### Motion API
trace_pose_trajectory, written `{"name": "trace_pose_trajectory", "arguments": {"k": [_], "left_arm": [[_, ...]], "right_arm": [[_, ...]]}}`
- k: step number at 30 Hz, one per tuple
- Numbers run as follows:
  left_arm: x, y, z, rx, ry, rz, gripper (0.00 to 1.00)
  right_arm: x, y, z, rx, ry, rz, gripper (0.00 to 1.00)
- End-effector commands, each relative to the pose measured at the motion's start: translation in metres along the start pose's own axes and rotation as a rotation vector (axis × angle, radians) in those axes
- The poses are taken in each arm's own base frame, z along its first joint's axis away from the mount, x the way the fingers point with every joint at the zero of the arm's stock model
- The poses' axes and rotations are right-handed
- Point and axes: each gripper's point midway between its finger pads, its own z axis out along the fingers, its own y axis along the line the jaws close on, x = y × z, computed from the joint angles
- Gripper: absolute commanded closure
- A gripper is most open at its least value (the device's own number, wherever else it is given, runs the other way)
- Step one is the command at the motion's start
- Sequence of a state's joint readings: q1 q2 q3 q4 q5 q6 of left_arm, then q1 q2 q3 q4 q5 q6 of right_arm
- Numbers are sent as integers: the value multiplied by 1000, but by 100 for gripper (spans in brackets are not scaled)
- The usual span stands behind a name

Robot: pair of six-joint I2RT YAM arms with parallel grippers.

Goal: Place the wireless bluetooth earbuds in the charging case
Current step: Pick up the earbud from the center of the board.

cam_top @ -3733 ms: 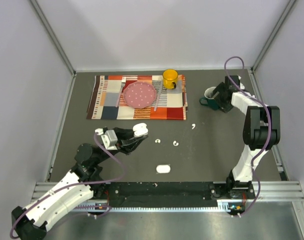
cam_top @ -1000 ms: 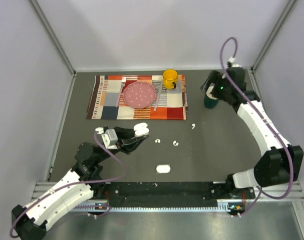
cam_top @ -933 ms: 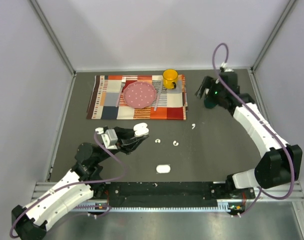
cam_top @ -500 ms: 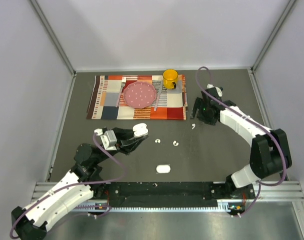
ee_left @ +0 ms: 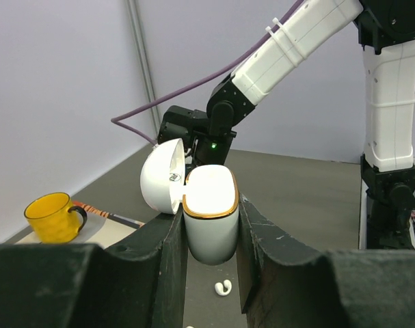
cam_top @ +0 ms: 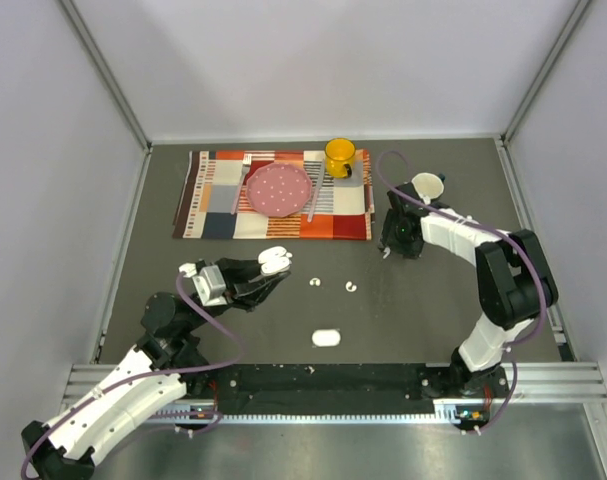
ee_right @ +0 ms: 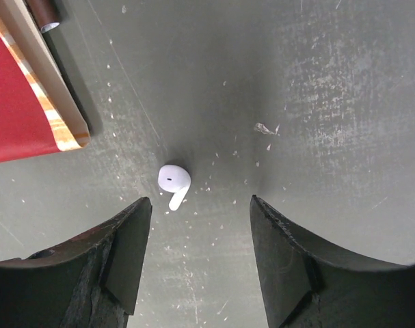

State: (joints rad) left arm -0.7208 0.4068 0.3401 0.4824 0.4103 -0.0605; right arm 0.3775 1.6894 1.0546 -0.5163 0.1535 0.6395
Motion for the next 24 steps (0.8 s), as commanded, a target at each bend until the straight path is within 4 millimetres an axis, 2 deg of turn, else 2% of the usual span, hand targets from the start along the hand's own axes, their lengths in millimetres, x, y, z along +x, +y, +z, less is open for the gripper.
{"name": "trace_pose_trajectory", "arguments": {"k": [1, 7, 24], "left_arm": [[-7, 3, -1, -15, -21, 26, 100], [-5, 3, 1, -12, -15, 24, 100], [0, 3, 1, -14, -4, 21, 100]], "right_arm": [[-20, 17, -2, -35, -64, 11, 42], [-23, 23, 3, -39, -65, 11, 46], [-15, 22, 18, 9, -51, 9, 57]]}}
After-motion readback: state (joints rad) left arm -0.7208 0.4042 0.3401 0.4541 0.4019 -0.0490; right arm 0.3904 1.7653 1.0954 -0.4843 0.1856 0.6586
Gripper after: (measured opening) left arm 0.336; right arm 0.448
